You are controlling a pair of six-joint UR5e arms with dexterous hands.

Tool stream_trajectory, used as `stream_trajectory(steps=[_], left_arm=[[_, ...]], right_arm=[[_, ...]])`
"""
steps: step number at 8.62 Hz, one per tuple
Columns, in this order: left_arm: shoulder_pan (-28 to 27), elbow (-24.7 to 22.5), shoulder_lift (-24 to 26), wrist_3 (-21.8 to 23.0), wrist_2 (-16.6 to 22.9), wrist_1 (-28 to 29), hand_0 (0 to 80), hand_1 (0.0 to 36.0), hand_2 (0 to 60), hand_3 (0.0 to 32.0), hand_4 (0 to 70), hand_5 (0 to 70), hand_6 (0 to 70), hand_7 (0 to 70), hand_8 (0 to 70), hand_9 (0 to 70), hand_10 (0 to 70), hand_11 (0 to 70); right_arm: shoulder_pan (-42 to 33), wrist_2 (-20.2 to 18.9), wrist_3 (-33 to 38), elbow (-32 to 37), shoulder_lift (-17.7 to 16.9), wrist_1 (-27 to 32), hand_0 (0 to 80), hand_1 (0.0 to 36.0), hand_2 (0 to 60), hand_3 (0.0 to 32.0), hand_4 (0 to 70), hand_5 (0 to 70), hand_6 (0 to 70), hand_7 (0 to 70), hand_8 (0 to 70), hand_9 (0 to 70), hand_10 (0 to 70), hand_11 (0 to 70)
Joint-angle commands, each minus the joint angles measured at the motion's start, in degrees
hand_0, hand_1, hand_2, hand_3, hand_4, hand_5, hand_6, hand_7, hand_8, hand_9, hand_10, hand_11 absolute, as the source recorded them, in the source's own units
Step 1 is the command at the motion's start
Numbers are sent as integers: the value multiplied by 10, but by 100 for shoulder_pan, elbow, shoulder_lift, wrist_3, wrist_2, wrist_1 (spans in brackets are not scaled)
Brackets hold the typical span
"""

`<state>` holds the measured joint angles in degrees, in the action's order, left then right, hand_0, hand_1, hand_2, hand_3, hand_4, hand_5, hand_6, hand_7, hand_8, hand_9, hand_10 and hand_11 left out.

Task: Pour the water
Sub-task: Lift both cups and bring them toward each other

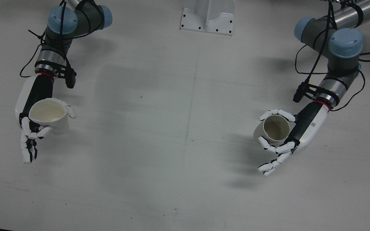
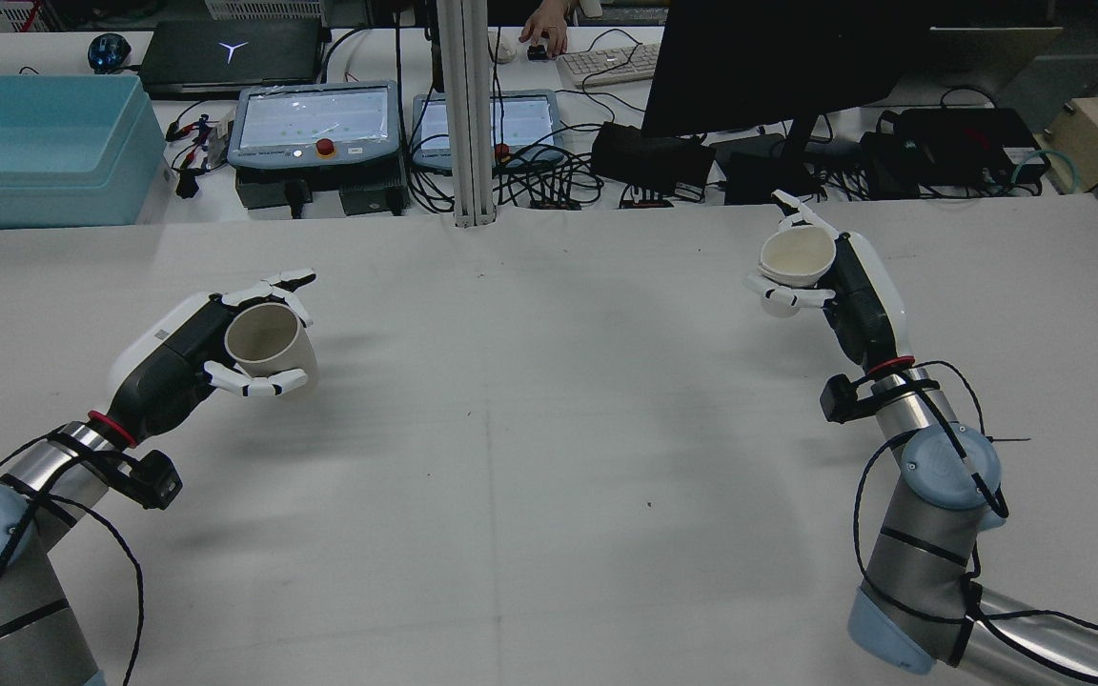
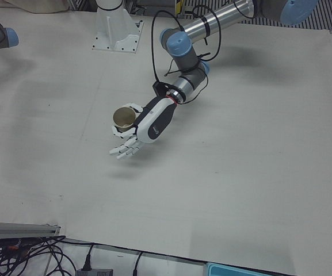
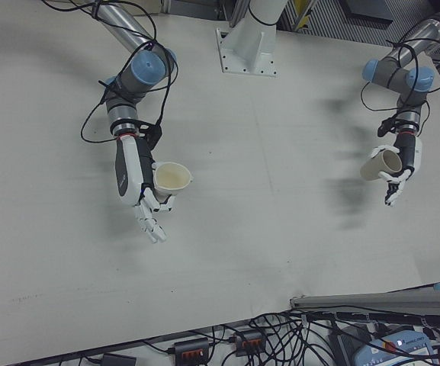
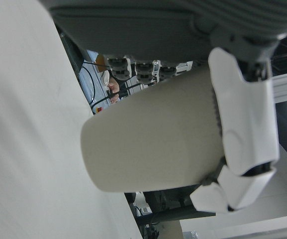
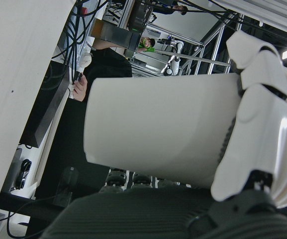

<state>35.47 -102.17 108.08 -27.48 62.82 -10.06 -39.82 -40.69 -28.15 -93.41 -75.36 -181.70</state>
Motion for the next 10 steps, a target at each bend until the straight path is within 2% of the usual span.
stream_trajectory(steps=[1,3,5,7,10], left_arm=[[-486,65,1098,-520,11,-451,548,271,503,0,397,596,82,184,58,90,47,87],[-708,153,1233,-521,-15,-505,550,272,499,0,403,596,87,190,60,93,48,88],[-717,154,1285,-530,-15,-514,548,271,498,0,402,595,88,190,63,95,49,90],[-830,84,1312,-609,-15,-523,550,273,500,0,401,595,88,190,62,95,49,90],[-1173,-66,1355,-758,-33,-567,553,275,499,0,396,596,83,185,59,90,47,87]], right_arm=[[-26,9,-338,-447,91,3,522,212,248,0,240,700,104,158,63,110,75,124],[-26,0,-899,-1018,293,3,530,221,251,0,245,700,107,165,59,104,74,124],[175,0,-2022,-1721,434,3,543,231,248,0,251,700,109,170,53,96,67,115],[579,-9,-2937,-2021,715,3,545,239,264,0,251,700,111,172,48,90,68,117],[695,-113,-4159,-2793,523,-145,554,249,265,0,226,700,96,148,28,60,61,109]])
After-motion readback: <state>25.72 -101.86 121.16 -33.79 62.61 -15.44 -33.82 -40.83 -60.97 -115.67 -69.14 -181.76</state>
